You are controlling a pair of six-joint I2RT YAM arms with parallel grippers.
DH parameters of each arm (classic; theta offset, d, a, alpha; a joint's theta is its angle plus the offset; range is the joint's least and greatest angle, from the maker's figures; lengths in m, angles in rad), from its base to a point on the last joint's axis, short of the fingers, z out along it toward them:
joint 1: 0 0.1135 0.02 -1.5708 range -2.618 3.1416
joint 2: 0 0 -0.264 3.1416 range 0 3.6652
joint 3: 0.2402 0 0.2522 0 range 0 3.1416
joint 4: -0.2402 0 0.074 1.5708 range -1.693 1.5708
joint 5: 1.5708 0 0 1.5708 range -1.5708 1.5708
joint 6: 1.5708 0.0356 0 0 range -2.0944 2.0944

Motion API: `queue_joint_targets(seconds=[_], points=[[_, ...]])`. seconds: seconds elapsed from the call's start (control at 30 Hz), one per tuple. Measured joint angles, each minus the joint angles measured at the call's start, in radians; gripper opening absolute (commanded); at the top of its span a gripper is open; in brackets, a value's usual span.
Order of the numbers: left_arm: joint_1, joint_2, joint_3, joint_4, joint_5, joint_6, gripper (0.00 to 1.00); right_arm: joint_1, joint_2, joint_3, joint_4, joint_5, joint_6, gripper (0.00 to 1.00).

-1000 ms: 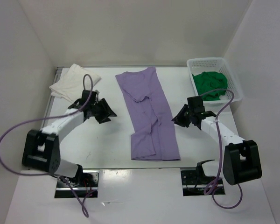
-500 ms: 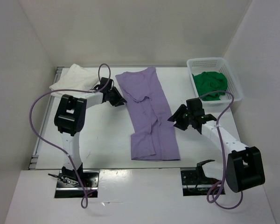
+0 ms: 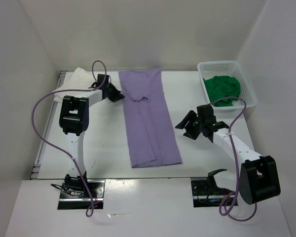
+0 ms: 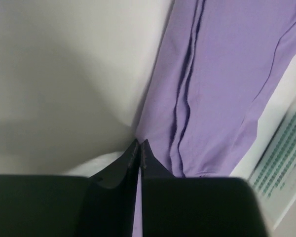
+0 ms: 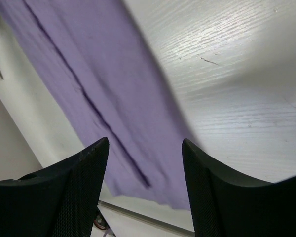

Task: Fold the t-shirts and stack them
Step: Rotate the tshirt 90 degrees

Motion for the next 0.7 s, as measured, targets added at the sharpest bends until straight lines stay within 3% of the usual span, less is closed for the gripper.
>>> queue_joint_targets(seconds=[0.13,0.17,0.27,0.4,0.57,0.7], points=[[0.085,0.007,0.043,-0.025,-0.023,0.055,0.52,0.029,0.045,-0.002,0.0,-0.007,-0.007,0.67],[0.102,0.006,0.048,-0.025,-0.022,0.071,0.55,0.046,0.056,-0.003,-0.001,-0.007,-0.009,0.68],[0.117,-0.027,0.021,-0.024,0.006,0.106,0.57,0.091,0.071,-0.003,-0.003,-0.005,-0.008,0.68],[0.067,-0.226,-0.232,-0.014,0.037,0.163,0.48,0.179,0.064,-0.028,-0.001,0.011,0.023,0.64],[-0.093,-0.527,-0.555,-0.064,0.055,0.216,0.5,0.307,0.024,-0.137,-0.008,0.039,0.112,0.63],[-0.173,-0.756,-0.757,-0.178,0.045,0.226,0.54,0.325,-0.021,-0.2,-0.024,0.061,0.15,0.63]])
